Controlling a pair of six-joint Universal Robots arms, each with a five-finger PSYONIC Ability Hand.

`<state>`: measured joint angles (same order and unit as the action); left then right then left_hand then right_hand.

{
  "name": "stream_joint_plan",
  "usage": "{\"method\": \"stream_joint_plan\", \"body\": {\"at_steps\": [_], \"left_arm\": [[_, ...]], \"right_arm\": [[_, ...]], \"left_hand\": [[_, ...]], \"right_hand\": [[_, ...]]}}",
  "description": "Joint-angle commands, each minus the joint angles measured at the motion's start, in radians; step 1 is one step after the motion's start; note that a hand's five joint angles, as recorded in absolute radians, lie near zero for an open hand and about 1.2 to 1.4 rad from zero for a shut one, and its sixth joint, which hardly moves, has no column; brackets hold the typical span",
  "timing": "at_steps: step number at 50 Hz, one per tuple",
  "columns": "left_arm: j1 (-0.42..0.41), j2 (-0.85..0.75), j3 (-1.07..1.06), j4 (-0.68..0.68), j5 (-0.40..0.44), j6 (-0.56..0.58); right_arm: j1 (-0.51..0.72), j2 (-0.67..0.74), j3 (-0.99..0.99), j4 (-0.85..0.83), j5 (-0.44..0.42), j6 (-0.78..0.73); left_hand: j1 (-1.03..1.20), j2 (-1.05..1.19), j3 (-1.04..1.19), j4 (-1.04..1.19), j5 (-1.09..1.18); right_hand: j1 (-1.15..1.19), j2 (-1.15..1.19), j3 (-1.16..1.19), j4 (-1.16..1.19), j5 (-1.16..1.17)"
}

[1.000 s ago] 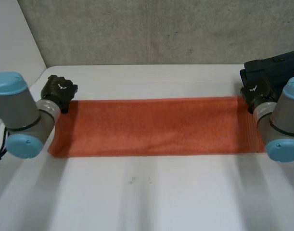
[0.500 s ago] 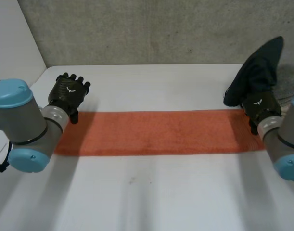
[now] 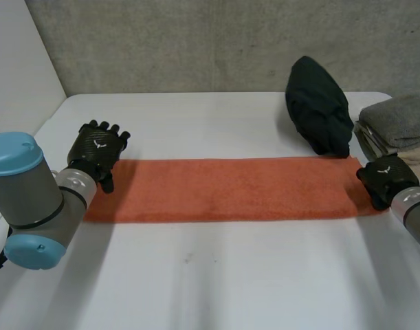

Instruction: Fold the laundry.

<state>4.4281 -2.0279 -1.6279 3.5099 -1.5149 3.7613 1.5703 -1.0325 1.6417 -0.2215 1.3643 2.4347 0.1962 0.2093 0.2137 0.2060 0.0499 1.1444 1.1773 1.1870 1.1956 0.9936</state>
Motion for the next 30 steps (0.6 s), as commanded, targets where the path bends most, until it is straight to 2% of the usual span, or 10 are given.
{"method": "stream_joint_plan", "body": {"at_steps": [1,7,9,10,14,17,25,30], "left_arm": [[-0.001,0.012,-0.013,-0.002,-0.001,0.0],[-0.006,0.021,-0.021,-0.002,-0.001,0.0],[-0.009,0.021,-0.023,-0.002,-0.002,-0.002],[-0.01,0.023,-0.023,-0.002,-0.002,-0.002],[-0.013,0.043,-0.04,-0.002,0.001,-0.003],[-0.013,0.048,-0.043,-0.002,0.001,-0.008],[-0.016,0.057,-0.043,-0.003,0.002,-0.083],[-0.015,0.057,-0.044,-0.003,0.004,-0.089]], "right_arm": [[-0.116,-0.041,0.047,0.016,-0.017,-0.005],[-0.176,-0.092,0.082,0.03,-0.1,-0.042],[-0.174,-0.095,0.096,0.039,-0.137,-0.039],[-0.174,-0.096,0.101,0.04,-0.154,-0.033],[-0.174,-0.098,0.105,0.045,-0.238,0.035],[-0.173,-0.097,0.102,0.045,-0.261,0.049],[-0.161,-0.074,0.075,0.034,-0.272,0.061],[-0.141,-0.021,0.047,0.034,-0.266,0.056]], "left_hand": [[0.006,-0.007,-0.012,-0.004,-0.023],[0.006,-0.007,-0.012,-0.004,-0.023],[0.006,-0.008,-0.012,-0.004,-0.023],[0.006,-0.007,-0.012,-0.004,-0.023],[0.003,-0.01,-0.015,-0.007,-0.026],[0.003,-0.01,-0.015,-0.007,-0.026],[0.006,-0.007,-0.012,-0.004,-0.023],[0.006,-0.007,-0.012,-0.004,-0.023]], "right_hand": [[0.252,0.219,0.209,0.201,0.228],[0.241,0.208,0.199,0.19,0.218],[-0.267,-0.3,-0.31,-0.318,-0.291],[-0.342,-0.375,-0.385,-0.393,-0.366],[-0.401,-0.434,-0.444,-0.453,-0.425],[-0.469,-0.502,-0.512,-0.52,-0.493],[-0.469,-0.502,-0.512,-0.521,-0.493],[-0.431,-0.464,-0.474,-0.482,-0.455]]}}
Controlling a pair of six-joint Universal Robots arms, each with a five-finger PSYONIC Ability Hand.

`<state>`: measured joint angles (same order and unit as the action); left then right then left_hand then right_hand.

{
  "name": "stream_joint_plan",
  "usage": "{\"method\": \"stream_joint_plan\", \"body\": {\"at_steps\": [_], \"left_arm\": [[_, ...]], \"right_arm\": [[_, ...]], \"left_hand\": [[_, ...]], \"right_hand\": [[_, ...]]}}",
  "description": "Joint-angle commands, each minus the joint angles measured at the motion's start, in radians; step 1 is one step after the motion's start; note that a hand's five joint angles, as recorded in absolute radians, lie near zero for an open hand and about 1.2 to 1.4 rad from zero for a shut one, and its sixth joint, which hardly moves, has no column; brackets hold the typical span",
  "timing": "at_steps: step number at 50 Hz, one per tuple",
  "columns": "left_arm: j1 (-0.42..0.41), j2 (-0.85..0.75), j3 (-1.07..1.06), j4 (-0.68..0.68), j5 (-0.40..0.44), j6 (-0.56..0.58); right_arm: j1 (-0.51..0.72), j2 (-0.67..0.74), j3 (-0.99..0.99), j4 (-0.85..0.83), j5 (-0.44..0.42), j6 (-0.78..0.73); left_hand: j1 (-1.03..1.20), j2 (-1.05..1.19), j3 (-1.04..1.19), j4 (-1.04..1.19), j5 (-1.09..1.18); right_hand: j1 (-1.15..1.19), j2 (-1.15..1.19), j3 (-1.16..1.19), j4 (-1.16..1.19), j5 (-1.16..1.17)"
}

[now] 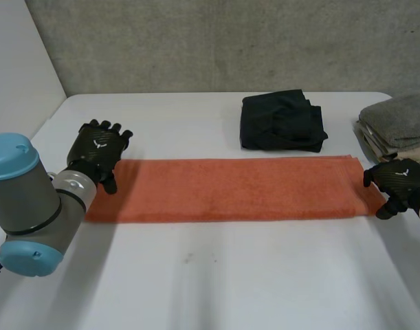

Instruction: Fold the laundry.

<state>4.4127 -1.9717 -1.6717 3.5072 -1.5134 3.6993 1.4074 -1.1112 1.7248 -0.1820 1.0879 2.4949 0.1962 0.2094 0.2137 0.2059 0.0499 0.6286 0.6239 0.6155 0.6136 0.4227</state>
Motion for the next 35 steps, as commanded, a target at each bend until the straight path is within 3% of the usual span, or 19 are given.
{"method": "stream_joint_plan", "body": {"at_steps": [1,6,8,17,20,26,30,35], "left_arm": [[0.001,0.0,0.0,-0.001,0.002,-0.027],[0.002,-0.001,-0.005,0.001,0.002,-0.027],[0.001,-0.001,-0.007,0.001,0.002,-0.027],[0.001,0.014,-0.016,0.001,0.002,-0.028],[0.001,0.02,-0.02,0.001,0.002,-0.028],[0.001,0.04,-0.023,-0.001,0.002,-0.03],[0.002,0.06,-0.03,-0.001,0.002,-0.032],[0.005,0.089,-0.03,-0.001,0.002,-0.033]], "right_arm": [[0.024,0.062,-0.039,-0.007,0.01,-0.005],[0.024,0.091,-0.056,-0.008,0.009,-0.016],[0.024,0.106,-0.068,-0.011,0.013,-0.019],[-0.007,0.07,-0.085,-0.004,0.125,-0.03],[-0.083,0.038,-0.08,-0.002,0.167,-0.063],[-0.195,0.013,-0.105,0.022,0.245,-0.289],[-0.148,-0.038,-0.132,0.029,0.296,-0.3],[0.031,-0.114,-0.174,0.019,0.299,-0.182]], "left_hand": [[0.006,-0.008,-0.012,-0.004,-0.023],[0.006,-0.008,-0.012,-0.004,-0.023],[0.006,-0.008,-0.012,-0.004,-0.023],[0.006,-0.008,-0.012,-0.004,-0.023],[0.006,-0.008,-0.012,-0.004,-0.023],[0.006,-0.008,-0.012,-0.004,-0.023],[0.006,-0.008,-0.012,-0.004,-0.023],[0.006,-0.008,-0.012,-0.004,-0.023]], "right_hand": [[0.088,0.092,0.101,0.103,0.119],[0.298,0.303,0.311,0.313,0.33],[0.766,0.771,0.779,0.781,0.797],[0.768,0.772,0.781,0.783,0.799],[0.768,0.772,0.781,0.783,0.799],[0.768,0.772,0.781,0.783,0.799],[0.768,0.772,0.781,0.783,0.799],[0.768,0.772,0.781,0.783,0.799]]}}
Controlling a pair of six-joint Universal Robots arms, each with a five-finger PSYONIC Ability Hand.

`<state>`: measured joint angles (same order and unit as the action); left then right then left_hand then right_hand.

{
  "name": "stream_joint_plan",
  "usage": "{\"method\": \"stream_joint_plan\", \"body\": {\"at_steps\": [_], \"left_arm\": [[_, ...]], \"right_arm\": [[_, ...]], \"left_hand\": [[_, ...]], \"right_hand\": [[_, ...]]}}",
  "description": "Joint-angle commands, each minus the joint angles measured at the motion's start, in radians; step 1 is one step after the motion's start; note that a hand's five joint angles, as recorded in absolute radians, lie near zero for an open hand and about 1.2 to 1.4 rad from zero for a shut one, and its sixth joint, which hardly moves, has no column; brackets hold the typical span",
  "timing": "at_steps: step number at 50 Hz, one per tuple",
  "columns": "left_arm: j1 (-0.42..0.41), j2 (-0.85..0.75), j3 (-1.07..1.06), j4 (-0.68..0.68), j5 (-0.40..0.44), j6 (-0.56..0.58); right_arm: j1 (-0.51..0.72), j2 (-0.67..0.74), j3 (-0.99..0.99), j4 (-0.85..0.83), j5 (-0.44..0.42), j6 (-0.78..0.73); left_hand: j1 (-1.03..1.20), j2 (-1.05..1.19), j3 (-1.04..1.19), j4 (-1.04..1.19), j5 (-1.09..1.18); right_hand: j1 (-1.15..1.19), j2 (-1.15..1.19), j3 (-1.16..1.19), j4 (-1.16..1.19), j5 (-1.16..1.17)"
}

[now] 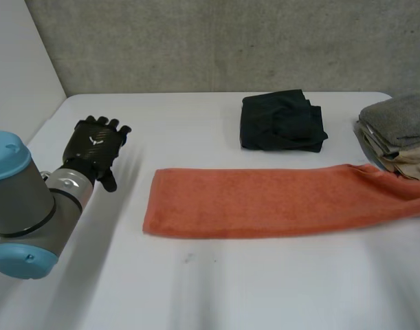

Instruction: Fold the laundry.

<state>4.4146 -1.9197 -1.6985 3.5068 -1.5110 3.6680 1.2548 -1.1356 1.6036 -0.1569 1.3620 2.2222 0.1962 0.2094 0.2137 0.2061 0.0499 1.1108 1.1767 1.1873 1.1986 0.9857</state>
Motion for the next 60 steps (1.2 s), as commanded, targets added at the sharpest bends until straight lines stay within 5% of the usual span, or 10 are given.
{"method": "stream_joint_plan", "body": {"at_steps": [1,13,24,28,32,39,46,49,52,60], "left_arm": [[0.003,0.042,-0.003,0.0,0.0,-0.002],[0.011,0.083,-0.004,-0.002,-0.005,-0.039],[0.013,0.076,-0.006,-0.002,-0.003,-0.057],[0.005,0.073,0.006,0.0,-0.002,-0.057],[-0.001,0.077,0.023,0.001,-0.002,-0.057],[-0.055,0.076,0.068,0.0,-0.003,-0.056],[-0.124,0.045,0.083,0.001,-0.005,-0.056],[-0.142,0.027,0.083,0.001,-0.005,-0.056],[-0.145,0.014,0.082,0.001,-0.006,-0.056],[-0.142,0.025,0.077,0.0,-0.011,-0.056]], "right_arm": [[0.242,-0.102,-0.066,-0.009,0.023,0.134],[0.872,0.054,-0.174,-0.303,-0.142,0.18],[1.106,0.381,-0.309,-0.34,-0.218,0.182],[1.115,0.384,-0.303,-0.311,-0.14,0.191],[1.109,0.269,-0.246,-0.294,-0.02,0.235],[0.942,0.061,-0.088,-0.124,0.06,0.362],[0.838,0.066,0.047,-0.027,0.071,0.356],[0.755,0.089,0.094,-0.058,0.078,0.323],[0.698,0.091,0.111,-0.085,0.098,0.269],[0.73,0.077,0.023,-0.183,0.149,0.111]], "left_hand": [[0.006,-0.008,-0.012,-0.004,-0.023],[0.003,-0.011,-0.015,-0.007,-0.026],[0.003,-0.011,-0.015,-0.007,-0.026],[0.003,-0.011,-0.015,-0.007,-0.026],[0.003,-0.011,-0.015,-0.007,-0.026],[0.006,-0.008,-0.012,-0.004,-0.023],[0.006,-0.008,-0.012,-0.004,-0.023],[0.006,-0.008,-0.012,-0.004,-0.023],[0.006,-0.008,-0.012,-0.004,-0.023],[0.006,-0.008,-0.012,-0.004,-0.023]], "right_hand": [[0.285,0.22,0.209,0.198,0.236],[0.285,0.22,0.209,0.198,0.236],[0.285,0.22,0.209,0.198,0.236],[-0.711,-0.777,-0.787,-0.799,-0.76],[-0.936,-1.002,-1.013,-1.024,-0.986],[-0.936,-1.002,-1.013,-1.024,-0.986],[-0.821,-0.887,-0.897,-0.908,-0.87],[-0.542,-0.608,-0.619,-0.63,-0.592],[0.234,0.168,0.158,0.146,0.185],[0.285,0.22,0.209,0.198,0.236]]}}
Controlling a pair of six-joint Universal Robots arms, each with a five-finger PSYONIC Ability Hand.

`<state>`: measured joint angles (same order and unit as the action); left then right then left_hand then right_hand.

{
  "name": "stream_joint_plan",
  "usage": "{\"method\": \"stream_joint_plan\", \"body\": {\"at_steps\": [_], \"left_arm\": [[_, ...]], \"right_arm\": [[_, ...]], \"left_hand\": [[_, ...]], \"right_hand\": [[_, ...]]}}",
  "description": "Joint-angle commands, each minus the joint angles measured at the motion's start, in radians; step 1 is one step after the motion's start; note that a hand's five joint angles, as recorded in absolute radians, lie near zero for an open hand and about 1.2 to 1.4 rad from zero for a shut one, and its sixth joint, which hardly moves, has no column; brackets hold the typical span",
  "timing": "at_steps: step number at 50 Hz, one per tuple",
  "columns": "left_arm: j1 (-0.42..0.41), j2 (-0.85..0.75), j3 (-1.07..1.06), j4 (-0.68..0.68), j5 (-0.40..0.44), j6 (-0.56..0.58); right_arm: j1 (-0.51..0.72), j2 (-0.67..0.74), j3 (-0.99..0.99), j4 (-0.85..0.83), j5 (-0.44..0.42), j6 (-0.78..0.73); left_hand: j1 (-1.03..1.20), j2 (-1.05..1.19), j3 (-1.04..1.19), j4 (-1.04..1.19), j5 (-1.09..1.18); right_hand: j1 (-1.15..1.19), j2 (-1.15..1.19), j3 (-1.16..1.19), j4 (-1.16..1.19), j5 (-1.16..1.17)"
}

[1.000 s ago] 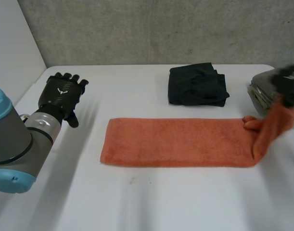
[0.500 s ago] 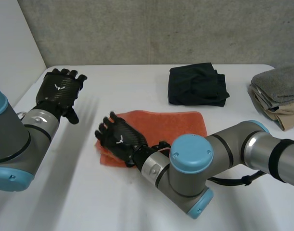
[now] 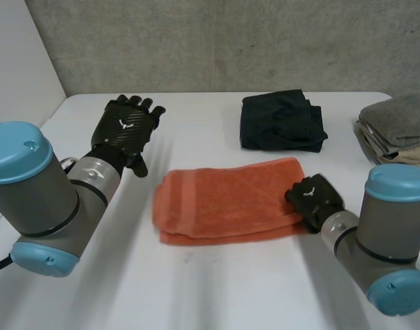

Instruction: Fold the laundry.

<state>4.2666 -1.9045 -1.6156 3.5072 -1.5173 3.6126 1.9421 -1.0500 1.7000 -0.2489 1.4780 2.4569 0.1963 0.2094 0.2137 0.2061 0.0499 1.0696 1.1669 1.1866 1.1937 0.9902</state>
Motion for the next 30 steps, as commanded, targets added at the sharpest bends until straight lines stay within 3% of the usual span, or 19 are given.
{"method": "stream_joint_plan", "body": {"at_steps": [1,3,6,13,14,16,19,24,26,30], "left_arm": [[0.007,0.016,-0.009,-0.001,-0.007,0.0],[0.009,0.021,-0.014,-0.002,-0.009,0.0],[0.013,0.039,-0.018,-0.008,-0.014,-0.002],[0.022,0.047,-0.035,-0.01,-0.017,-0.005],[0.022,0.047,-0.035,-0.01,-0.017,-0.009],[0.022,0.047,-0.035,-0.01,-0.017,-0.035],[0.021,0.047,-0.026,-0.011,-0.018,-0.086],[0.013,0.045,-0.001,-0.011,-0.018,-0.14],[0.009,0.038,0.016,-0.014,-0.018,-0.156],[-0.046,0.003,0.058,-0.02,-0.038,-0.182]], "right_arm": [[0.105,-0.012,-0.095,-0.133,0.024,-0.145],[0.167,-0.013,-0.115,-0.173,0.005,-0.153],[0.305,0.028,-0.164,-0.257,-0.134,-0.151],[0.411,0.185,-0.226,-0.263,-0.338,-0.147],[0.416,0.189,-0.221,-0.26,-0.359,-0.145],[0.414,0.189,-0.217,-0.266,-0.363,-0.135],[0.408,0.176,-0.217,-0.259,-0.32,-0.043],[0.302,0.044,-0.159,-0.251,-0.226,0.304],[0.221,-0.051,-0.122,-0.247,-0.222,0.469],[0.128,-0.122,-0.082,-0.218,-0.22,0.647]], "left_hand": [[0.005,-0.008,-0.012,-0.004,-0.023],[0.005,-0.008,-0.012,-0.004,-0.023],[0.003,-0.011,-0.015,-0.007,-0.026],[0.011,-0.002,-0.006,0.002,-0.017],[0.011,-0.002,-0.006,0.002,-0.017],[0.017,0.004,0.0,0.007,-0.011],[0.038,0.025,0.02,0.028,0.01],[0.041,0.028,0.023,0.031,0.013],[0.041,0.028,0.023,0.031,0.013],[0.044,0.03,0.026,0.034,0.015]], "right_hand": [[0.327,0.229,0.21,0.203,0.232],[0.327,0.229,0.21,0.203,0.232],[0.327,0.229,0.21,0.203,0.232],[0.327,0.229,0.21,0.203,0.232],[-0.085,-0.182,-0.202,-0.209,-0.18],[-0.469,-0.567,-0.586,-0.593,-0.564],[-0.863,-0.961,-0.98,-0.988,-0.959],[-0.895,-0.992,-1.012,-1.019,-0.99],[-0.895,-0.992,-1.012,-1.019,-0.99],[-0.895,-0.992,-1.012,-1.019,-0.99]]}}
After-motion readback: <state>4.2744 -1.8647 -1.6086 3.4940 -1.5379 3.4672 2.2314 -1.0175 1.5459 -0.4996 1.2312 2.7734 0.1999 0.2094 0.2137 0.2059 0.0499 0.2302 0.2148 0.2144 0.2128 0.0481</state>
